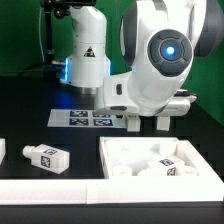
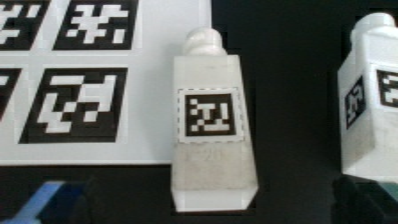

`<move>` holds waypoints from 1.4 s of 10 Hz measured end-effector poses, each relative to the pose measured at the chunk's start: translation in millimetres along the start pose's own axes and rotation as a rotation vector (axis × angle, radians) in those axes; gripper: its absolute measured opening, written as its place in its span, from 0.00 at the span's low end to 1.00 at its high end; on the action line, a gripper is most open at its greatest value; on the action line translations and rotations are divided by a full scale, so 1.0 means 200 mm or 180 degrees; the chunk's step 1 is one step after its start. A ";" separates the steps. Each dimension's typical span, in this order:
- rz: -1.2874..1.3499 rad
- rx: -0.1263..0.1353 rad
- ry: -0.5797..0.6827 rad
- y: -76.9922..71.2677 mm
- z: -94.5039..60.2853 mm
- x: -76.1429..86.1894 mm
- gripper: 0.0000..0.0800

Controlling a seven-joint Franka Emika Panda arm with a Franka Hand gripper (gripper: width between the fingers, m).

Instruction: Assemble one leg

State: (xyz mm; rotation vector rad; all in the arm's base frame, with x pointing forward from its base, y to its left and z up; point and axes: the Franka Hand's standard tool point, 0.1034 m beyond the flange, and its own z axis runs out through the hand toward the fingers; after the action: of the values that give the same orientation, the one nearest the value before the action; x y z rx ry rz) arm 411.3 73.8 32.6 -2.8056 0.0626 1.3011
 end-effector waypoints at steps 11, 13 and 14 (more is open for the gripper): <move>0.0037 -0.0044 -0.0133 0.01 0.14 -0.02 0.78; 0.0037 -0.0044 -0.0133 0.01 0.14 -0.02 0.34; 0.0037 -0.0044 -0.0133 0.01 0.13 -0.02 0.34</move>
Offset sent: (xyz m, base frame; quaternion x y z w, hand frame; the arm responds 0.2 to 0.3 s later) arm -0.0175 0.0070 -0.0047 -0.0199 -0.0346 0.0466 0.9981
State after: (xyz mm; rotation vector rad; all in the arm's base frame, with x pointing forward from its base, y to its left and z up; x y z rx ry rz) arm 388.0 74.5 18.3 -2.7924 0.0685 1.3673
